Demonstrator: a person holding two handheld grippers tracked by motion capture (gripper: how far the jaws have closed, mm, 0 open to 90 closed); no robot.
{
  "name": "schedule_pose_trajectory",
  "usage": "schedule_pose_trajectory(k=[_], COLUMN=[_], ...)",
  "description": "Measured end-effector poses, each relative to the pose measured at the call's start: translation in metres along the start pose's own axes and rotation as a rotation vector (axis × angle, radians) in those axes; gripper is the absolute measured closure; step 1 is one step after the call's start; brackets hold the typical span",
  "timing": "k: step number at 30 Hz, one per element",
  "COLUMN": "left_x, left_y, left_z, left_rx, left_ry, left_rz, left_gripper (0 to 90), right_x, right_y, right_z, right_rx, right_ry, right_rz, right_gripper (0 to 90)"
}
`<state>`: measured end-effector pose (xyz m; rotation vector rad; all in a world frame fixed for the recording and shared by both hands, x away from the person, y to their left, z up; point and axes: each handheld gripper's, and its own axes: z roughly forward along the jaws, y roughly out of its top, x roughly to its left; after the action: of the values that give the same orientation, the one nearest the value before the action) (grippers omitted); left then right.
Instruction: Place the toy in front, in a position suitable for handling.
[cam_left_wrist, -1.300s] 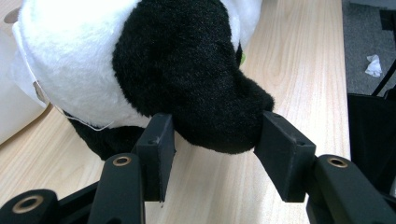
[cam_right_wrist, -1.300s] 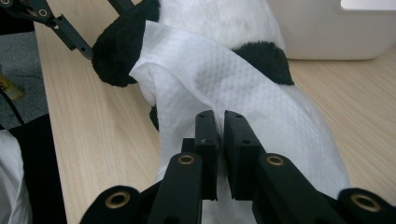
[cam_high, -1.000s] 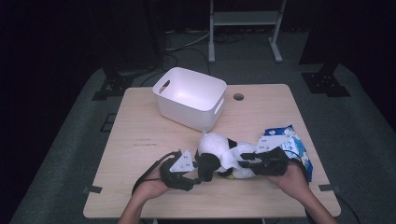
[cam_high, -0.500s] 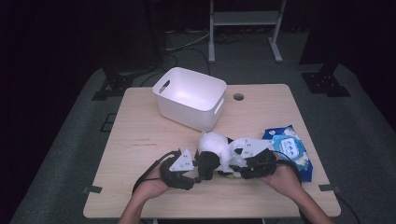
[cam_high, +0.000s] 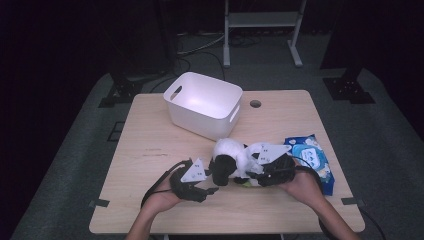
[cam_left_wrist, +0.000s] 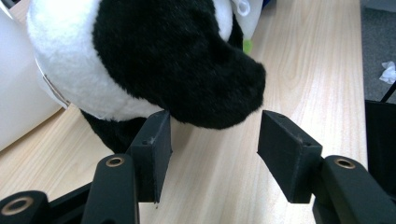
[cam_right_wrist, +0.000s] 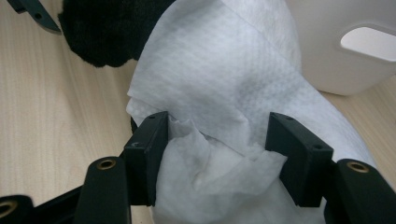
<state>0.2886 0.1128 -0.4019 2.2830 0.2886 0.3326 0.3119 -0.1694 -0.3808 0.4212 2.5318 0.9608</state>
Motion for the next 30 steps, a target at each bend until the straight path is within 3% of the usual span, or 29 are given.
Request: schedule_pose_trajectory(k=[5,12,19,23,26,30], left_x=[0.001,0.001,0.005,0.007,0.010,0.011], left_y=[-0.001,-0.002,-0.004,-0.006,-0.008,-0.009], left_z=[-0.001,-0.003,-0.006,-0.008,-0.009,-0.008], left_rx=[-0.003,0.001,0.001,-0.004,-0.005,-0.004], left_ry=[0.010,0.015,0.026,0.038,0.045,0.057], left_rz=[-0.007,-0.010,-0.014,-0.025,-0.030,-0.039], left_gripper=[41.1,40.4,40.0,39.0,38.4,37.8], right_x=[-0.005,-0.008,-0.013,-0.016,-0.020,-0.016], right_y=[0.002,0.001,0.002,0.001,0.001,0.004], right_z=[0.006,0.021,0.028,0.024,0.015,0.012], right_rx=[0.021,0.044,0.050,0.018,-0.026,-0.002], right_ry=[-0.016,-0.025,-0.059,-0.061,-0.017,-0.034], right_rz=[0.014,0.031,0.051,0.080,0.115,0.075], right_gripper=[38.5,47.0,64.9,77.6,85.1,85.1])
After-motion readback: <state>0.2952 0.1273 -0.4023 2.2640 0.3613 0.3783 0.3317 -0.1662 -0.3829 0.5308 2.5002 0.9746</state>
